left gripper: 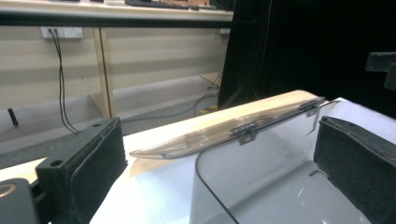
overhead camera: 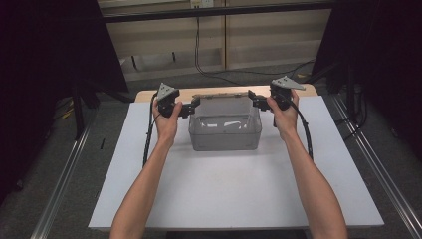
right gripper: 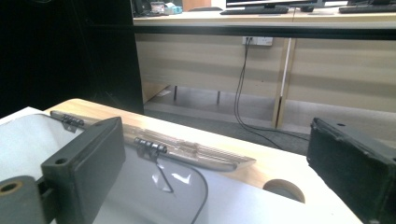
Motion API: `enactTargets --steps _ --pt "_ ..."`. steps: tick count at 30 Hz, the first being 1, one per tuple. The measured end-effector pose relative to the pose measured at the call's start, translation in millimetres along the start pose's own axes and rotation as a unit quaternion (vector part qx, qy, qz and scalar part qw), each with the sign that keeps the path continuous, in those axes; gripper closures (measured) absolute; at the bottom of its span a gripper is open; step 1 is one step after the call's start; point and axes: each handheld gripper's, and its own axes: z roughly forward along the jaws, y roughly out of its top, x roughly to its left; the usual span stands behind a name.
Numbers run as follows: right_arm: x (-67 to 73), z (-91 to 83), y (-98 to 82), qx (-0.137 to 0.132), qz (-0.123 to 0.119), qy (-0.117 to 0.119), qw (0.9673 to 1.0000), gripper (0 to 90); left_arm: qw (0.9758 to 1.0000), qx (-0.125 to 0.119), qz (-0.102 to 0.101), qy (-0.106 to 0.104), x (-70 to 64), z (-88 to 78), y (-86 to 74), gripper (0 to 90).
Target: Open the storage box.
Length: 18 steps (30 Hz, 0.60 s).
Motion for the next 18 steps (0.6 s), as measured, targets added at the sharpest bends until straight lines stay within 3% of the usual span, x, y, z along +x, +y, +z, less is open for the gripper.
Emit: enactTargets --steps 3,8,14,18 --pt "3.2 -10.4 1.7 -0.009 -0.009 -0.006 0.9999 2.9 0.9999 0.000 0.016 0.005 -4.5 -9.3 1.3 2.1" --pt "9.1 -26.7 2.0 -0.016 -0.026 -0.007 0.9995 2.9 0.9997 -0.011 0.021 -0.003 -13.8 -24.0 -2.5 2.8" --pt "16.2 -46.6 -2.8 -0.027 -0.034 -0.008 0.9990 1.6 0.9995 -0.026 0.013 0.015 -19.3 -41.4 -9.1 3.4" --pt "19.4 -59.3 -9.9 -0.024 -0.041 -0.008 0.9988 0.8 0.9989 -0.024 0.022 0.035 -20.9 -55.7 -13.1 3.3"
